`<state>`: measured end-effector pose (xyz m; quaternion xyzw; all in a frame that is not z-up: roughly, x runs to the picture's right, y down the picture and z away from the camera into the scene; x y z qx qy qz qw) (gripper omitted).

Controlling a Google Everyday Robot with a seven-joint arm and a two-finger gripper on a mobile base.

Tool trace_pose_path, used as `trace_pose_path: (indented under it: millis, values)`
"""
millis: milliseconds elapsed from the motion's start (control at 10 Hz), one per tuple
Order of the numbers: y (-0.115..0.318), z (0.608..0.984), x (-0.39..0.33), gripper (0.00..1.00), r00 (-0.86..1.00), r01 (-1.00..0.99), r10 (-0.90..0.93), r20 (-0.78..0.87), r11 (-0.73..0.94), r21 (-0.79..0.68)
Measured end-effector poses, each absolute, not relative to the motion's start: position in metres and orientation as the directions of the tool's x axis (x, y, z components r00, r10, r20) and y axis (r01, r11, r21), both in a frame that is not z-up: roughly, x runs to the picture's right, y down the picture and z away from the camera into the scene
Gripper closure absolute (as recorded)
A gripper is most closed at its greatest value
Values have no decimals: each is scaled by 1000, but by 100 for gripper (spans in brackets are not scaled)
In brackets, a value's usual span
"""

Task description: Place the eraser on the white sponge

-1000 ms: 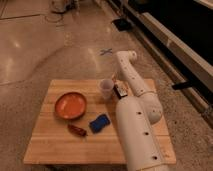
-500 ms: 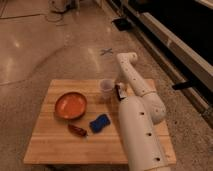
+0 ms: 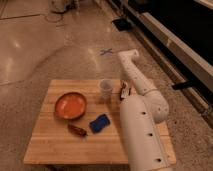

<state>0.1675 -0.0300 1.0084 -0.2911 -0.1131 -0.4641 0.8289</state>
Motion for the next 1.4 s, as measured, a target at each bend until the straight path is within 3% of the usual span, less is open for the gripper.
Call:
trace_pose_path:
  millis: [600,1100,1400]
  values:
    - [-25,958,176,90,724,687,-550,416,518,-510]
    - [-12,902,119,90,707,706,-516,483,551,-445]
    - [17,871,100,90,697,714,-517,497,565,-413]
